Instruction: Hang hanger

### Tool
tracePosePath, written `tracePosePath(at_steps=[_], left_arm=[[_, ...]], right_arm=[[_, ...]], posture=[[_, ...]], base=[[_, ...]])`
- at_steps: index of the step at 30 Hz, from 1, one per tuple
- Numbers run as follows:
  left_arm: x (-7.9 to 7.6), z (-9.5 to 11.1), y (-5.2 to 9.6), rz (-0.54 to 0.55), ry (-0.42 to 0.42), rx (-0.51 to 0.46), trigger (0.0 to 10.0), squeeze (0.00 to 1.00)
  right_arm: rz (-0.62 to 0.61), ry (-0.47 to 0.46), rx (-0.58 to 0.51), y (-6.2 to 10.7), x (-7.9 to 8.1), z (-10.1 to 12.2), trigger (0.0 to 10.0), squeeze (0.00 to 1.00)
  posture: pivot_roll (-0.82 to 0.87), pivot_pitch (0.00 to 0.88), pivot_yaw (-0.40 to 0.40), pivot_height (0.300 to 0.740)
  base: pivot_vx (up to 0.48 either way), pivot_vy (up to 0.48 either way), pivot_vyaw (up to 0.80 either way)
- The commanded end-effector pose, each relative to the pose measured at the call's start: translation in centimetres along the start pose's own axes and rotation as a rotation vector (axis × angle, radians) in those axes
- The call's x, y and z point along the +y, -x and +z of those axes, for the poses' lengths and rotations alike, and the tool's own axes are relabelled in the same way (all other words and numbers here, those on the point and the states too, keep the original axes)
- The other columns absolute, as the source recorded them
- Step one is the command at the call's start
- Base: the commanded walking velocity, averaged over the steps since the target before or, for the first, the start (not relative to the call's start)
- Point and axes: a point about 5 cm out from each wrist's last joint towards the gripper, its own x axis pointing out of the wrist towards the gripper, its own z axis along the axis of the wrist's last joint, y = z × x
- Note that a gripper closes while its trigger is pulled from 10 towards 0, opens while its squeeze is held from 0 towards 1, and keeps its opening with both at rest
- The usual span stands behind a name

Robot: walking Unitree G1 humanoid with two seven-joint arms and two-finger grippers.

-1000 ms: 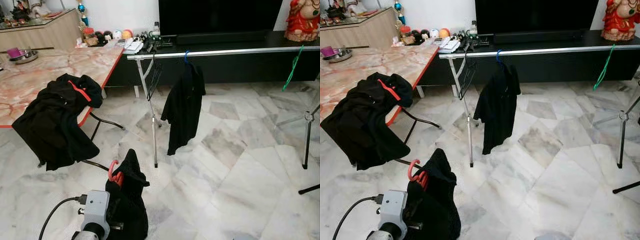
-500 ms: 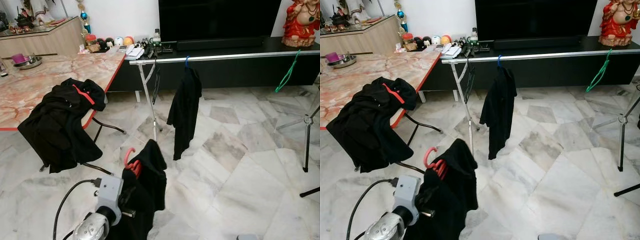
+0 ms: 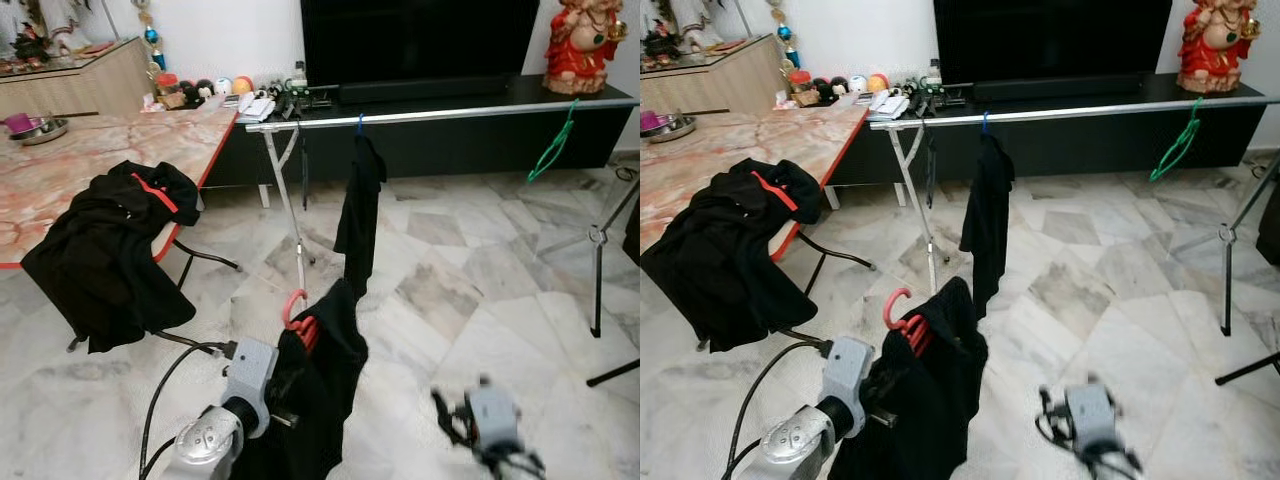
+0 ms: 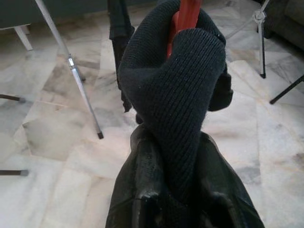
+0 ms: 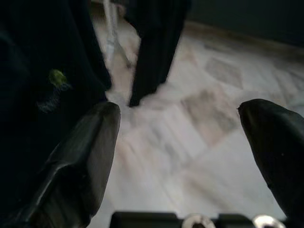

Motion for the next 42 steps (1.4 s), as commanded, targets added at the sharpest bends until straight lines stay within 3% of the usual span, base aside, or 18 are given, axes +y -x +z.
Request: tracePosePath(at_steps=[1, 7, 13, 18, 31, 32, 33, 34, 42], left_arm=[[-0.3, 0.8, -0.2, -0.026, -0.013, -0.024, 10.0, 0.00], [-1.2, 1.4, -0.4, -0.093, 0.001, -0.032, 10.0, 0.00], [-3.3, 2.7, -0.7, -0.278, -0.033, -0.045, 10.0, 0.00], [-5.1, 4.3, -1.1, -0.428, -0.062, -0.067, 10.0, 0.00], [-5.6, 5.8, -1.3, -0.489, -0.096, -0.076, 10.0, 0.00], [-5.6, 5.8, -1.3, -0.488, -0.097, -0.075, 10.0, 0.00], [-5.6, 5.8, -1.3, -0.486, -0.098, -0.074, 10.0, 0.00], [-5.5, 5.8, -1.3, -0.485, -0.098, -0.073, 10.0, 0.00], [-5.7, 5.7, -1.2, -0.484, -0.107, -0.069, 10.0, 0.00]], right_arm=[[0.035, -0.053, -0.021, 0.4, 1.0, -0.3, 10.0, 0.00], [0.135, -0.071, -0.095, 1.1, 2.1, 0.1, 10.0, 0.00], [0.242, -0.026, -0.135, 1.0, 2.6, 0.8, 10.0, 0.00], [0.303, 0.017, -0.089, 0.3, 2.6, 0.9, 10.0, 0.00], [0.182, 0.056, -0.068, -1.1, 1.5, 1.9, 10.0, 0.00], [0.171, 0.057, -0.061, -1.2, 1.4, 1.8, 7.3, 0.00], [0.161, 0.056, -0.056, -1.2, 1.4, 1.8, 3.2, 0.00], [0.154, 0.055, -0.052, -1.3, 1.3, 1.8, 0.0, 0.00], [0.157, 0.038, -0.044, -1.3, 1.7, 1.7, 0.0, 0.00]], posture=[[0.04, 0.000, 0.062, 0.740], [0.04, 0.000, 0.049, 0.740], [0.03, 0.000, 0.053, 0.740], [0.03, 0.000, 0.056, 0.740], [0.06, 0.000, 0.045, 0.740], [0.06, 0.000, 0.045, 0.740], [0.06, 0.000, 0.044, 0.740], [0.06, 0.000, 0.043, 0.740], [0.06, 0.011, 0.040, 0.740]], base=[[0.000, 0.000, 0.00], [0.000, 0.000, 0.00], [0.000, 0.000, 0.00], [0.000, 0.000, 0.00], [0.000, 0.000, 0.00], [0.000, 0.000, 0.00], [0.000, 0.000, 0.00], [0.000, 0.000, 0.00], [0.000, 0.000, 0.00]])
